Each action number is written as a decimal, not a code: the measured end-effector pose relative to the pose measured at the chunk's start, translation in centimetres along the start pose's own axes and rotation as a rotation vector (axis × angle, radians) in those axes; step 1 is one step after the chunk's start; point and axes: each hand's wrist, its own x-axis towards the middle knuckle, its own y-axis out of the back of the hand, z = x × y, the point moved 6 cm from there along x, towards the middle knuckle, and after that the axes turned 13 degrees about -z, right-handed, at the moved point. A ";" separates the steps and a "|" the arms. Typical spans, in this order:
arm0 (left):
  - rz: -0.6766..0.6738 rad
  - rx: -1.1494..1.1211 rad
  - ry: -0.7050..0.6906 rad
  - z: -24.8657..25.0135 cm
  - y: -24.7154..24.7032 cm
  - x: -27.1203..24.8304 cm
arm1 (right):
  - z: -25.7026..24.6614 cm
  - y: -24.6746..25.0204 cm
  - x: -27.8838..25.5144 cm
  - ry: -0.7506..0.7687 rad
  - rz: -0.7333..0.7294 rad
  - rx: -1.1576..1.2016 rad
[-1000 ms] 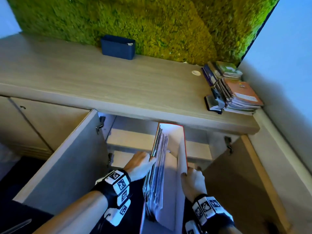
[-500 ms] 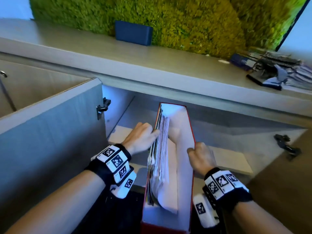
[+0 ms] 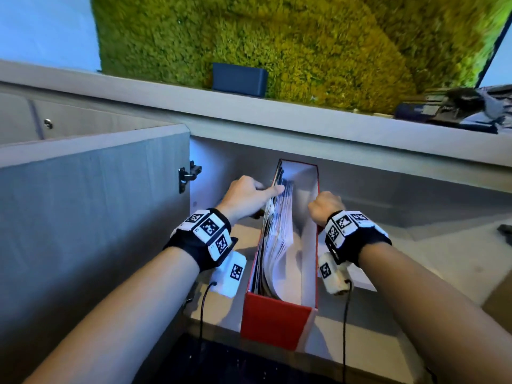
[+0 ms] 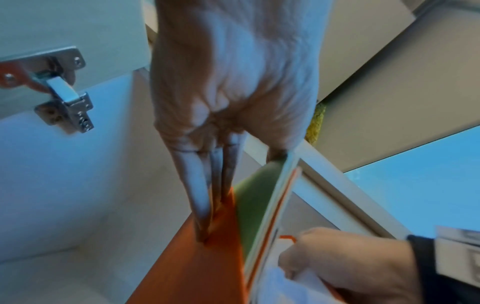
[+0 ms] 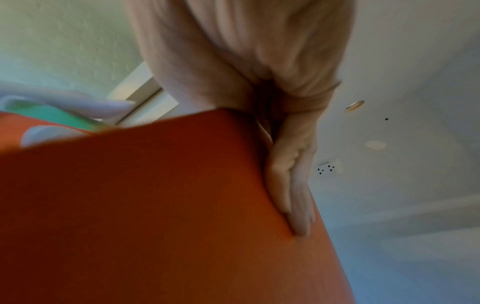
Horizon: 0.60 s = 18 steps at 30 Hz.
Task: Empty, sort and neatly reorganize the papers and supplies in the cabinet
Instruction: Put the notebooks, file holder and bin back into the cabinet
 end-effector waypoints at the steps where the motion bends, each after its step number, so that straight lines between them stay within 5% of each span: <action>1: -0.004 0.017 0.010 -0.2 0.3 0.1 | -0.4 -0.2 0.5 0.008 -0.012 0.003; 6: 0.088 0.166 0.024 -1.4 2.1 0.9 | -2.1 -1.1 4.4 0.053 -0.015 0.040; 10: 0.112 0.077 0.057 -2.8 2.8 2.2 | -2.9 -2.4 6.3 0.154 -0.056 0.209; 13: 0.077 0.100 0.072 -4.0 2.7 2.4 | -2.1 -4.5 6.2 0.198 -0.158 0.267; 18: -0.157 0.386 0.209 -6.0 0.5 0.5 | 0.3 -8.3 2.9 0.232 -0.133 -0.050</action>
